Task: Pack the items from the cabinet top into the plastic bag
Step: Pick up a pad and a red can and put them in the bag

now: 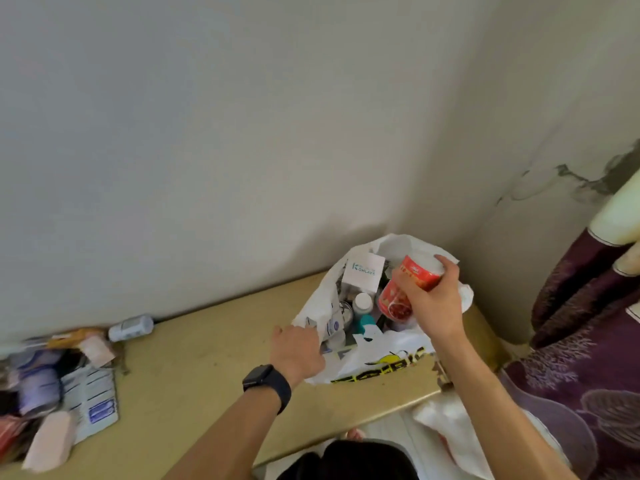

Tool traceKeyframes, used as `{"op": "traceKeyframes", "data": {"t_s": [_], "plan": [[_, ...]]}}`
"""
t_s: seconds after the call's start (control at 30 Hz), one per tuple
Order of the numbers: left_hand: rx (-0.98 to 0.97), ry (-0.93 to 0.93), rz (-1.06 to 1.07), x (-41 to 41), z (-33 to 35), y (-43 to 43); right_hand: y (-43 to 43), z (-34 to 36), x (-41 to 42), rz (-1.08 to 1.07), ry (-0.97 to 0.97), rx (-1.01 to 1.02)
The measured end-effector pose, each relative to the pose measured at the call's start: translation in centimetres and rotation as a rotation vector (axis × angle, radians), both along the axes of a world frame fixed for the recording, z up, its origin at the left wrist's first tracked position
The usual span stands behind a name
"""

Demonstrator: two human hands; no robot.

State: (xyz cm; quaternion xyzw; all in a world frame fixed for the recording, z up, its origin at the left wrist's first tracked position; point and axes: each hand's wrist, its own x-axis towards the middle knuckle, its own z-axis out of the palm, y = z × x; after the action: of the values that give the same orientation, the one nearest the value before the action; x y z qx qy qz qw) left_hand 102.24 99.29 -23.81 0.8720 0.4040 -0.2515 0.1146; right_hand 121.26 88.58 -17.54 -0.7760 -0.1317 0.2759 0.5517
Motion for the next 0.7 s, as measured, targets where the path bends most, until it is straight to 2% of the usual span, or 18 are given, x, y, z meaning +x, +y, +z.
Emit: {"op": "traceKeyframes", "data": {"t_s": [0.1,0.2,0.3,0.4,0.47,0.53,0.7], "plan": [[-0.174,-0.195,0.195,-0.4,1.3,0.2,1.2,-1.4,0.1,0.069,-0.101,-0.106],[-0.423,-0.592,0.569,-1.2,3.4,0.7,1.4,-3.3,-0.6,0.17,-0.166,-0.215],[-0.49,-0.894,0.868,-2.4,5.7,1.4,1.2,-4.8,-1.4,0.234,-0.205,-0.303],[-0.573,-1.101,0.998,-3.1,7.0,1.9,0.7,-5.3,-1.6,0.27,-0.226,-0.372],[-0.641,-1.156,1.027,-3.3,7.1,2.0,0.2,-5.3,-1.3,0.326,-0.24,-0.427],[-0.656,-1.125,0.998,-3.2,7.0,1.8,-0.6,-5.2,-0.9,0.406,-0.234,-0.479],[-0.716,-1.1,0.963,-2.1,6.3,0.6,-2.6,-4.9,-0.6,0.733,-0.144,-0.629]]}}
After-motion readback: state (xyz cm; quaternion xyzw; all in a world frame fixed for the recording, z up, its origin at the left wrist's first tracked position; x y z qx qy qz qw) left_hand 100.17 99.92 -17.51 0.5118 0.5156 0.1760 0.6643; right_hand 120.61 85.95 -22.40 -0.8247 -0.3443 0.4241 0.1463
